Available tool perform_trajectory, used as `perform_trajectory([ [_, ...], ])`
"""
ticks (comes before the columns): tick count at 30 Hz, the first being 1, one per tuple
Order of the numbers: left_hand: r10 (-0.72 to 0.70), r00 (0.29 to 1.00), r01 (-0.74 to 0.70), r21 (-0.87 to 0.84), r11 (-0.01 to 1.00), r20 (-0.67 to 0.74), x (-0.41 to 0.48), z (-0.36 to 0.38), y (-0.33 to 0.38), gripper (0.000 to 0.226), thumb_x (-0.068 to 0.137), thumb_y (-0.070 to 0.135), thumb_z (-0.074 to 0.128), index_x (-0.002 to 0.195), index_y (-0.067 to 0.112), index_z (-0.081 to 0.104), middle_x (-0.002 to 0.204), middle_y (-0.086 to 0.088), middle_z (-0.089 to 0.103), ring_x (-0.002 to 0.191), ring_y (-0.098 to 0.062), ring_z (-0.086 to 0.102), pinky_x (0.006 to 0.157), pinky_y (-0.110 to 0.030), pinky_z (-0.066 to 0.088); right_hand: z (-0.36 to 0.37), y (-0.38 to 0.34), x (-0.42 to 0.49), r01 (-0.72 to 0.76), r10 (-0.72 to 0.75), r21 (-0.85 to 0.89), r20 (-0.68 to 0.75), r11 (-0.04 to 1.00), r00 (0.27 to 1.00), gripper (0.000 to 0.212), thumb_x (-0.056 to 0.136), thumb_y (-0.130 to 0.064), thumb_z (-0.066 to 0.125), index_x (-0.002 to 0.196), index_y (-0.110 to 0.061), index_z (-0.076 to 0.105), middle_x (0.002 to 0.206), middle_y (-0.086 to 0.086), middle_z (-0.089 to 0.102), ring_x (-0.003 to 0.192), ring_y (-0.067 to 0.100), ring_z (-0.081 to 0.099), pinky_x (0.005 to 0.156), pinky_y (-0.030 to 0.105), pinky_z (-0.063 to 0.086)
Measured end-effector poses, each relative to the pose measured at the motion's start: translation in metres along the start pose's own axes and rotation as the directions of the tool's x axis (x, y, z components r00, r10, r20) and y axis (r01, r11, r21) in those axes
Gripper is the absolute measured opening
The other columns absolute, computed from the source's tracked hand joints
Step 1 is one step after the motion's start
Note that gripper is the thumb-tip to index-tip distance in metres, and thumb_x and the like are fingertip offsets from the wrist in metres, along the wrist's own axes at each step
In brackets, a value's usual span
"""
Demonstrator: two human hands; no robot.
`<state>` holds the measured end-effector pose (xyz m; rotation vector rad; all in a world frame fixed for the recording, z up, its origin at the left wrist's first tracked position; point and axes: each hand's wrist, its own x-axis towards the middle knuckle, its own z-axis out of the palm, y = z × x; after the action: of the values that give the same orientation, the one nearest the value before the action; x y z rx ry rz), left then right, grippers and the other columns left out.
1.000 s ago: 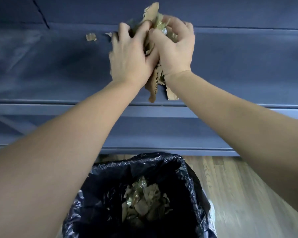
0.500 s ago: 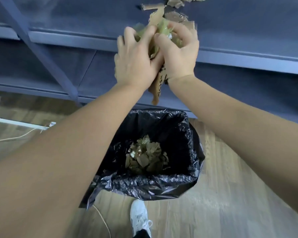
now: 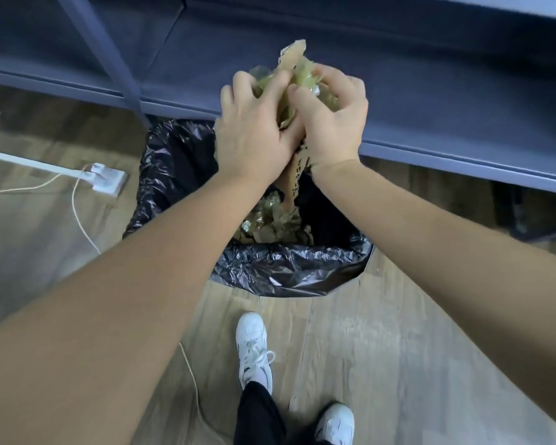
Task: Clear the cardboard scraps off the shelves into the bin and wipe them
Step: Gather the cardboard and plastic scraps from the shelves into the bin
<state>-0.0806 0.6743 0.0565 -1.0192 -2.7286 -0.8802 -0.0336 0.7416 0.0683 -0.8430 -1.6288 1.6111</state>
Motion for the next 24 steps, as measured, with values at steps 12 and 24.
perform_trajectory([
  [12, -0.067, 0.988, 0.064, 0.031, 0.997, 0.135, -0.043, 0.06, -0.039, 0.071, 0.073, 0.055, 0.021, 0.131, 0.023, 0.046, 0.118, -0.016, 0.045, 0.109, -0.033, 0.042, 0.082, -0.042, 0.041, -0.003, 0.08, -0.025, -0.108, 0.106, -0.084, -0.025, 0.991, 0.994, 0.017, 0.059, -0.026, 0.057, 0.074, -0.034, 0.057, 0.086, -0.015, 0.042, 0.099, 0.017, 0.051, 0.091, 0.029, 0.044],
  [24, -0.296, 0.844, 0.248, 0.163, 0.955, 0.448, -0.041, 0.106, -0.085, 0.061, 0.095, 0.04, 0.035, 0.146, 0.008, 0.02, 0.155, -0.019, 0.015, 0.141, -0.036, 0.017, 0.115, -0.045, 0.016, -0.012, 0.136, 0.001, -0.13, 0.309, -0.567, 0.234, 0.814, 0.922, 0.067, 0.093, -0.022, 0.047, 0.149, -0.014, 0.012, 0.154, 0.004, 0.027, 0.126, 0.013, 0.042, 0.104, 0.027, 0.038],
])
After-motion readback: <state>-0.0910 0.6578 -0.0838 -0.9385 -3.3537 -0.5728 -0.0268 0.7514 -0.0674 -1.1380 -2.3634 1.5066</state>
